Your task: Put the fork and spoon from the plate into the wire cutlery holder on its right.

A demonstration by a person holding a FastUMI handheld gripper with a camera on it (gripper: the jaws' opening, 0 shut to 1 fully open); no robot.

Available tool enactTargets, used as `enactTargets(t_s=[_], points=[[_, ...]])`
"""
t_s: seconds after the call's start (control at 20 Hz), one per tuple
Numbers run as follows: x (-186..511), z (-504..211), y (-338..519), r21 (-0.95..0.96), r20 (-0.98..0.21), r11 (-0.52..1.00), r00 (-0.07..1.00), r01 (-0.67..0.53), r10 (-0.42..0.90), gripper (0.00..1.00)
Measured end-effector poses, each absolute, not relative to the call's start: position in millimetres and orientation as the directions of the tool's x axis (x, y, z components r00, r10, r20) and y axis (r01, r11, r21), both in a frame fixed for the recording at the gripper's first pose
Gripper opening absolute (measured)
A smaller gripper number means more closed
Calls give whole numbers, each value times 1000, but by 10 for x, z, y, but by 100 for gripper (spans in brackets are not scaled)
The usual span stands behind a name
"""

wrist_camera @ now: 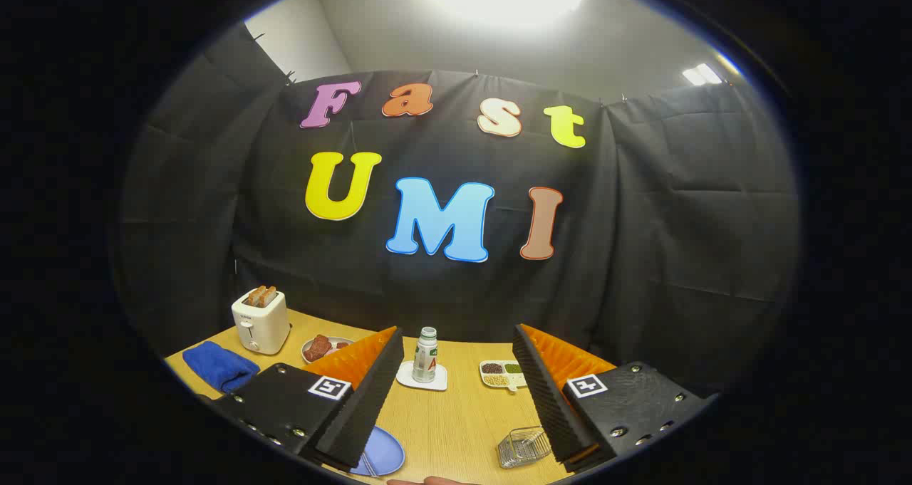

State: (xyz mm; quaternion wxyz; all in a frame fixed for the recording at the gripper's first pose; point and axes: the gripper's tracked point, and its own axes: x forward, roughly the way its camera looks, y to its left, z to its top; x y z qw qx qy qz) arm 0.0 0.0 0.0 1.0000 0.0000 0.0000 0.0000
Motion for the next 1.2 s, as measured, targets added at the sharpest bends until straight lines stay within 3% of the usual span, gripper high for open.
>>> enactTargets(t_s=[0.9,1.2], points=[[-22,-150,44,-7,-52,1000,999,-13,13,94],[-21,-399,257,12,-131,996,987,-90,91,94]])
